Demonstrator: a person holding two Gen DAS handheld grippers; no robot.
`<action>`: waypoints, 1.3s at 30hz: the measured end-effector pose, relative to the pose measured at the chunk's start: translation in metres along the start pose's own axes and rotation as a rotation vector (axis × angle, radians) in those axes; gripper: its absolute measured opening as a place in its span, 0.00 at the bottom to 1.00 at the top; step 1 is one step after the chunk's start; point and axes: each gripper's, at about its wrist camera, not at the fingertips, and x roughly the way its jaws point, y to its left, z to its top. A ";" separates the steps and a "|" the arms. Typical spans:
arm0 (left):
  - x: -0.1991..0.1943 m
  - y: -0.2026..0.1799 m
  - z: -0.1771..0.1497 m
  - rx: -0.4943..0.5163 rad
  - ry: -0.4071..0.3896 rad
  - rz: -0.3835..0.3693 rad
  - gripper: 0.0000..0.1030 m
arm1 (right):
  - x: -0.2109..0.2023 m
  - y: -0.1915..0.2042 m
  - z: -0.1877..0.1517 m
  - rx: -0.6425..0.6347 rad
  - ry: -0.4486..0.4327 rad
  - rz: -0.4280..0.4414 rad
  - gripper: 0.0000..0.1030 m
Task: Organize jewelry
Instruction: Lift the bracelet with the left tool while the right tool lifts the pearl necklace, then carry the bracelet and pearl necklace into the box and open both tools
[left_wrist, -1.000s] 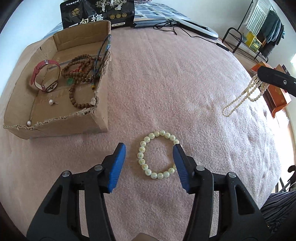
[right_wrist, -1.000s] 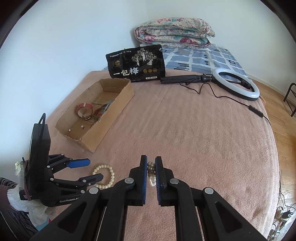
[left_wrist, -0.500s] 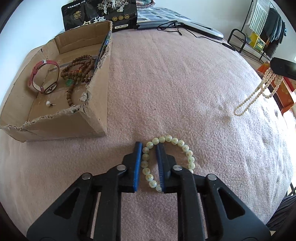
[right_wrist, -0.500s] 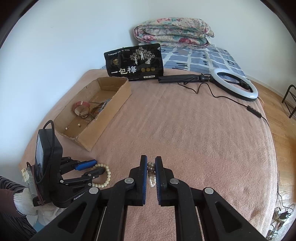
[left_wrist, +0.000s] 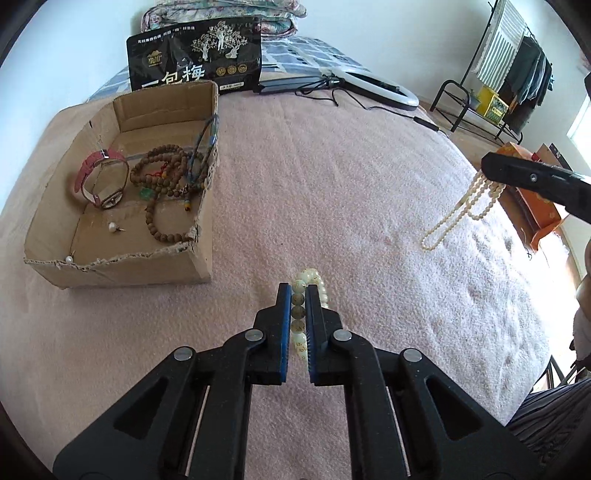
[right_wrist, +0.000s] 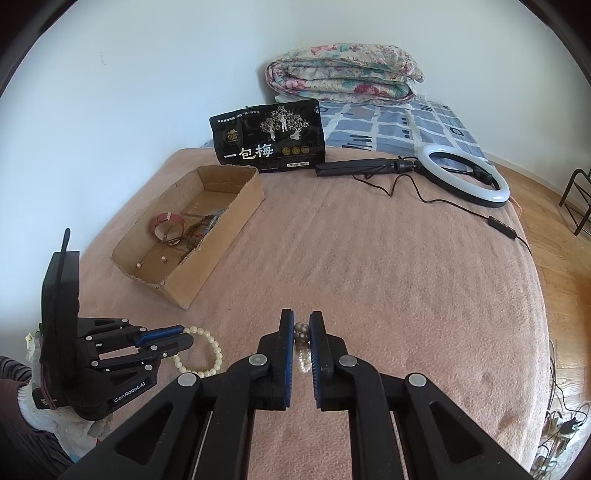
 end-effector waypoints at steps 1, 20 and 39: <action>-0.007 0.000 0.001 -0.002 -0.010 -0.006 0.05 | -0.001 0.002 0.000 0.002 -0.002 0.004 0.06; -0.085 0.054 0.054 -0.074 -0.167 -0.026 0.05 | -0.027 0.054 0.050 -0.053 -0.092 0.082 0.06; -0.074 0.127 0.094 -0.122 -0.209 0.040 0.05 | 0.038 0.132 0.135 -0.150 -0.115 0.143 0.06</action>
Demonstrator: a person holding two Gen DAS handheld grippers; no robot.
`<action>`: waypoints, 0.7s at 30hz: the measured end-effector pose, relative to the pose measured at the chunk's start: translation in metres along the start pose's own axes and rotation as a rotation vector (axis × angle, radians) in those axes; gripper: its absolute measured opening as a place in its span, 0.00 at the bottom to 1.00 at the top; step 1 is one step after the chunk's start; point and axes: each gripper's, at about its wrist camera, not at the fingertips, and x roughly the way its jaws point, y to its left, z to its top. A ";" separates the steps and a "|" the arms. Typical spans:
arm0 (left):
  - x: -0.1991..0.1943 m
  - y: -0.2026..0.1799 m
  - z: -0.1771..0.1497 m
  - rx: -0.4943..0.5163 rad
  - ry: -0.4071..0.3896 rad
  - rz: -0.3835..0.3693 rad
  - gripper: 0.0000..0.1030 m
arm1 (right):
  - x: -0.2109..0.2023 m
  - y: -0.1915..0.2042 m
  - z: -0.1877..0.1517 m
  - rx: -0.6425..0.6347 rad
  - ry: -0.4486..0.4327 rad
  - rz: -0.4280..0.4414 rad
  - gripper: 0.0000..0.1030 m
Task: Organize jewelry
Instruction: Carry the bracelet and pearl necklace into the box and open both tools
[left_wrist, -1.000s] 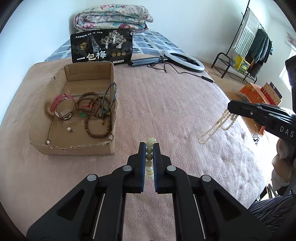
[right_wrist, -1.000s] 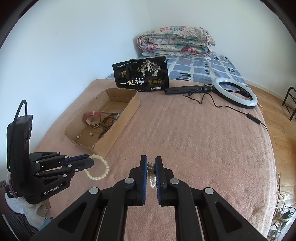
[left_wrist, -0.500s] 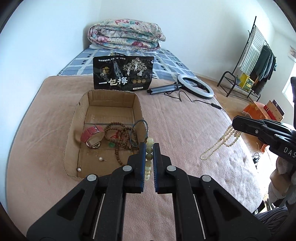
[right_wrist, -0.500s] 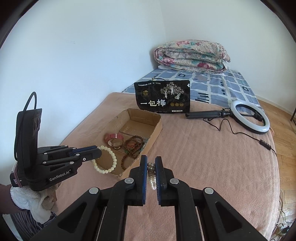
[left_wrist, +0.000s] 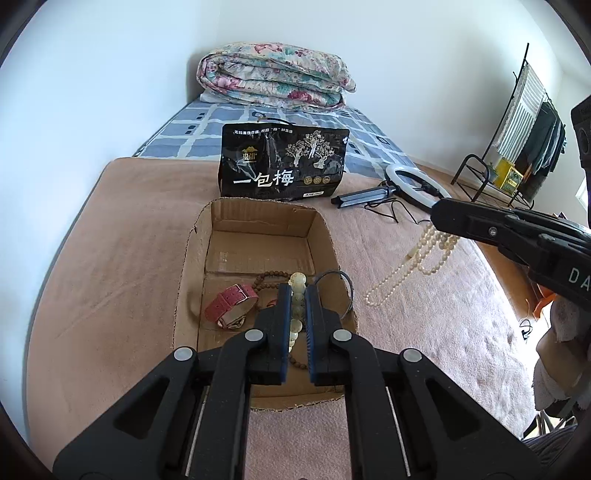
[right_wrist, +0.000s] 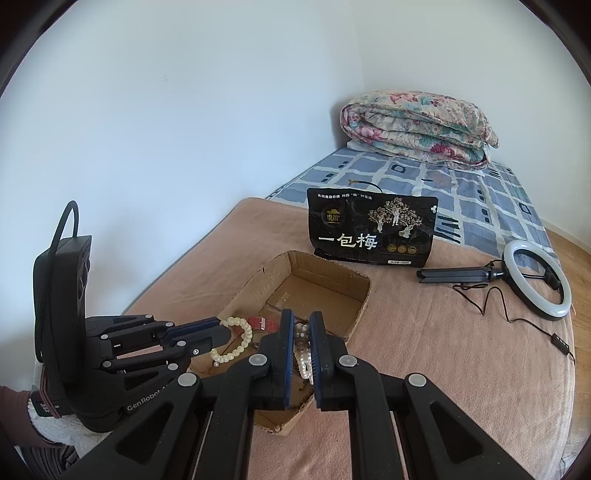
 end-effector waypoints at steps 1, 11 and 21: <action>0.001 0.002 0.000 -0.003 0.001 0.001 0.05 | 0.005 0.001 0.003 -0.001 0.003 0.001 0.06; 0.009 0.013 -0.004 -0.021 0.001 0.026 0.05 | 0.051 0.006 0.015 0.010 0.062 0.003 0.06; 0.012 0.018 -0.006 -0.036 0.019 0.027 0.05 | 0.068 0.008 0.011 0.038 0.094 -0.010 0.28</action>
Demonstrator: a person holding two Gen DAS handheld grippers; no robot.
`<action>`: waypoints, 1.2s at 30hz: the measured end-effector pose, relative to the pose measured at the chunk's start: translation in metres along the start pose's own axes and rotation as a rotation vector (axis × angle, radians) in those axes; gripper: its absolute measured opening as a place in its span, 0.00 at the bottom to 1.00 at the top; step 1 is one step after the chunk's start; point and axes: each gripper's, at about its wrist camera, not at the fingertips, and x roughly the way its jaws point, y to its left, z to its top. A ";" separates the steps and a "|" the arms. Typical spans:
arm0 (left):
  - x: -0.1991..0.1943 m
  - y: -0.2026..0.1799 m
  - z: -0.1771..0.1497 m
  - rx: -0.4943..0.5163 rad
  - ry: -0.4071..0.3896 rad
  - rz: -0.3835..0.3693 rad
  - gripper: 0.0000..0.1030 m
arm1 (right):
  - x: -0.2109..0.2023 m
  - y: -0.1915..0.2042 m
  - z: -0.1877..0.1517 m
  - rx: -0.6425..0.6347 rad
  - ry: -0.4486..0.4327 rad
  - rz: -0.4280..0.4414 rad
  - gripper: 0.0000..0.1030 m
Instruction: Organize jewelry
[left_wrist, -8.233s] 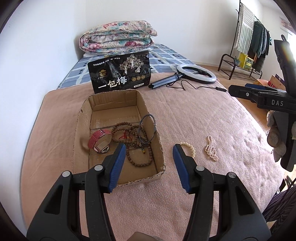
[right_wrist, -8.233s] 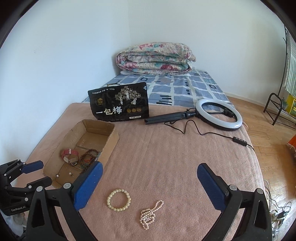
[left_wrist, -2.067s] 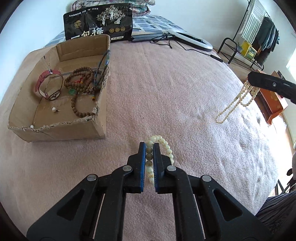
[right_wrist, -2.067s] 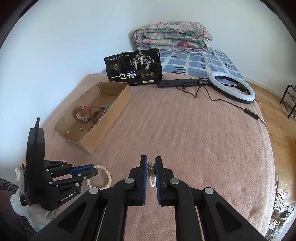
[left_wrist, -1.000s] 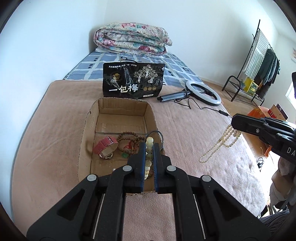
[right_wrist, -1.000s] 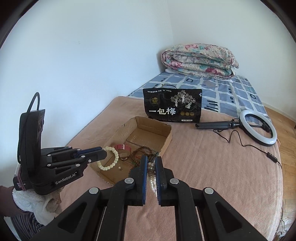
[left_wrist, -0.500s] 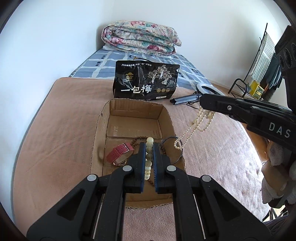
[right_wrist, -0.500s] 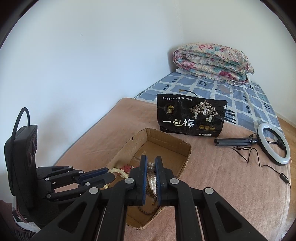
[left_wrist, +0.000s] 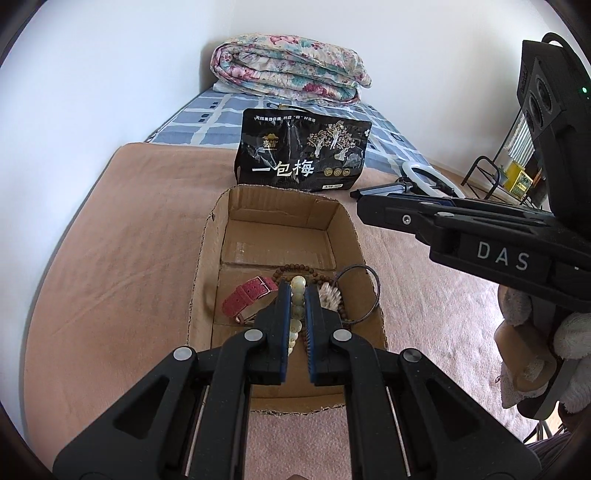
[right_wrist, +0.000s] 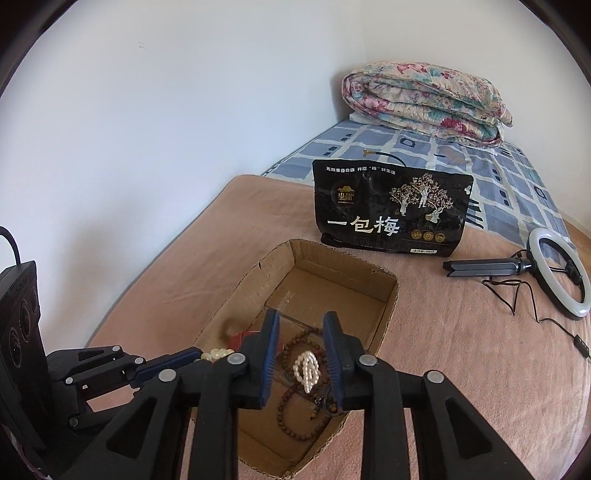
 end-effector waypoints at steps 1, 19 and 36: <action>0.000 0.000 0.000 0.001 0.000 0.002 0.05 | 0.000 0.000 0.000 0.002 -0.001 -0.007 0.29; -0.054 -0.016 -0.007 0.015 -0.081 0.049 0.31 | -0.064 0.006 -0.021 0.007 -0.078 -0.081 0.50; -0.128 -0.055 -0.034 0.073 -0.226 0.105 0.79 | -0.157 -0.002 -0.090 0.014 -0.177 -0.170 0.79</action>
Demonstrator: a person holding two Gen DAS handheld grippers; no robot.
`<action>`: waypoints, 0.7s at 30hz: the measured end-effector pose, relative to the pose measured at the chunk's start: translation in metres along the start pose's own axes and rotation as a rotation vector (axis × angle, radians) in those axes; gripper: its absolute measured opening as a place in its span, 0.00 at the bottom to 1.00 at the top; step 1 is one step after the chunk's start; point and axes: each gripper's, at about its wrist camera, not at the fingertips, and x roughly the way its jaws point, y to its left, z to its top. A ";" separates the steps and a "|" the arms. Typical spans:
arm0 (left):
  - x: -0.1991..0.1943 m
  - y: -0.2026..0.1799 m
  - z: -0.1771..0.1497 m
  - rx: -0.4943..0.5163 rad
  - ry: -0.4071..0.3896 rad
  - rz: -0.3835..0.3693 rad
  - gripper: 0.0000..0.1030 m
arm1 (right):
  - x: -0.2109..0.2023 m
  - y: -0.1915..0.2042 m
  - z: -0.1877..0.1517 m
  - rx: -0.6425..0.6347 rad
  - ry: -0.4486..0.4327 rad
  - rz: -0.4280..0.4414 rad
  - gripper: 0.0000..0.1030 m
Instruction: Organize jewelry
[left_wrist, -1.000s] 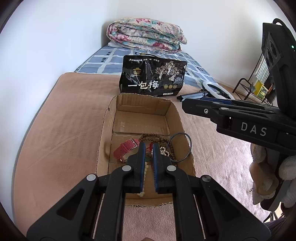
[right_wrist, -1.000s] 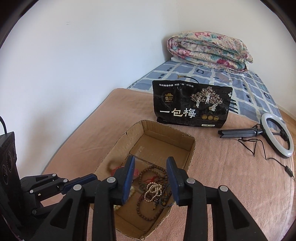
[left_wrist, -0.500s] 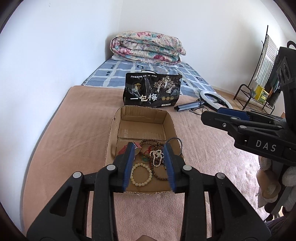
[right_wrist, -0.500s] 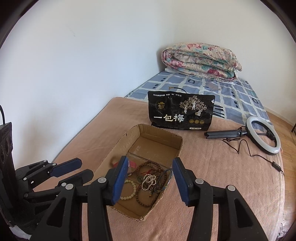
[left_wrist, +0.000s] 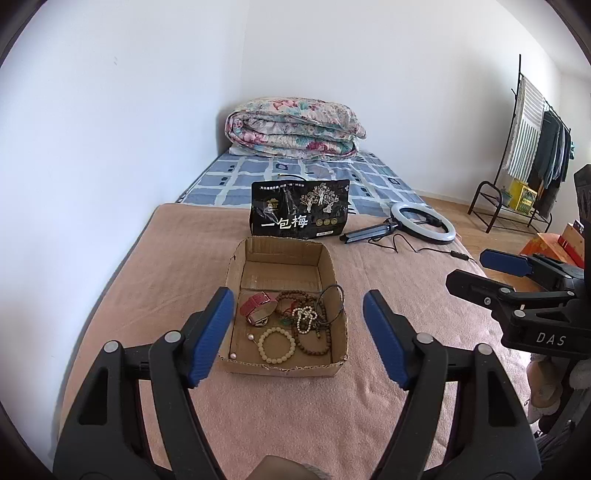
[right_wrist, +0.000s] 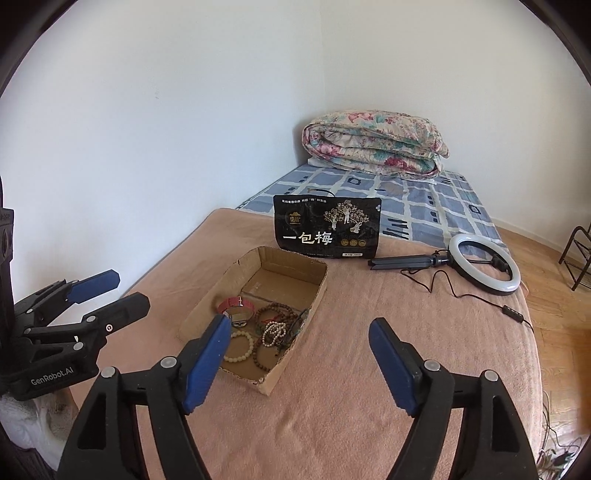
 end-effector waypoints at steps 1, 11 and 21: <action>-0.002 -0.003 -0.002 0.010 -0.004 0.003 0.81 | -0.002 -0.002 -0.003 0.000 0.000 -0.008 0.80; -0.001 -0.021 -0.007 0.046 0.001 0.011 0.96 | -0.007 -0.023 -0.021 0.040 -0.044 -0.032 0.97; 0.012 -0.022 -0.011 0.040 0.044 0.074 1.00 | -0.002 -0.034 -0.028 0.046 -0.052 -0.061 1.00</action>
